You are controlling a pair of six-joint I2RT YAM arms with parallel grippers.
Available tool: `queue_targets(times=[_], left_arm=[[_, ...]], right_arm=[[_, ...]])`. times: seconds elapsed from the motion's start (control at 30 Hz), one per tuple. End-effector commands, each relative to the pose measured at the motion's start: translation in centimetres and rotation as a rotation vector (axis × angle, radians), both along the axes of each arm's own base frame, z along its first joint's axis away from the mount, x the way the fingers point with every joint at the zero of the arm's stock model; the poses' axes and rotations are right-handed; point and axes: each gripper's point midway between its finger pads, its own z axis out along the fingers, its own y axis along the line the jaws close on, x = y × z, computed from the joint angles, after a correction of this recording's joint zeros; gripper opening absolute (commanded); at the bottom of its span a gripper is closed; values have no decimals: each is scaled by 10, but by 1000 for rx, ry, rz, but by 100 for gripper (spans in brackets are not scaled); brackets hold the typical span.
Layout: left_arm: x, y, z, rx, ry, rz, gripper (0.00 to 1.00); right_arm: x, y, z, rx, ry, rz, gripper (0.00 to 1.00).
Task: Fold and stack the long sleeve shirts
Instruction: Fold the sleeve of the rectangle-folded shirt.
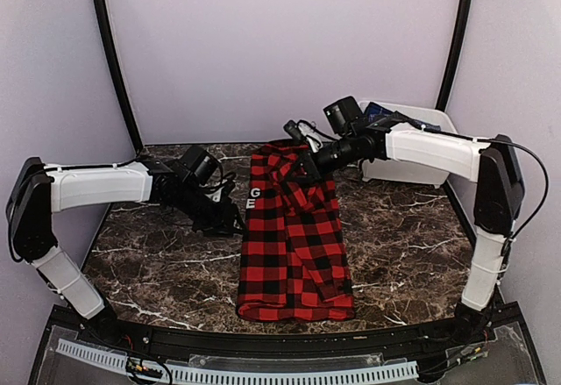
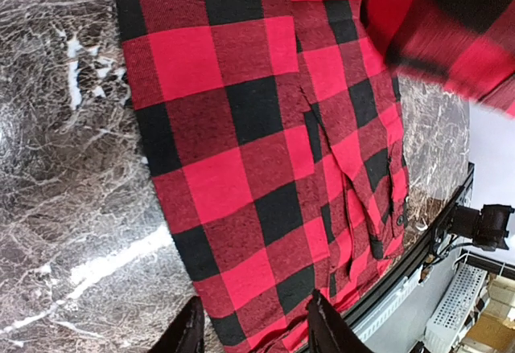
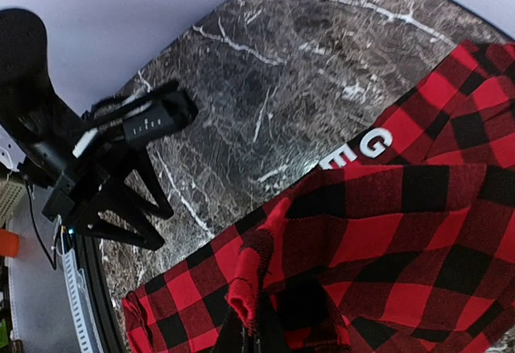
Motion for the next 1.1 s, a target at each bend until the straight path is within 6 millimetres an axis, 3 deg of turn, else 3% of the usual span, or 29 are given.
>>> queue_targets(times=[0.0,0.33,0.63,0.73,0.83,0.97,1.07], left_arm=[[7,3,-5,0,-6,27,42],[13,3,-16,0,0,23,42],[11,4,-26,-1,19,25,42],[9,4,-30,-3,26,26,42],[6,6,-35,-1,32,27,42],[2,6,-41,-10,47,24,42],[-1,7,-45,-13,52,23,42]], right_arm=[[-19,12,-27,-109,39,58,0],[-52,32,-68,-248,86,133,0],[-74,57,-79,-228,135,178,0],[-82,60,-84,-234,143,193,14],[-88,61,-75,-197,144,192,33],[-94,57,-60,-145,130,171,46],[-91,46,-59,-153,117,110,49]])
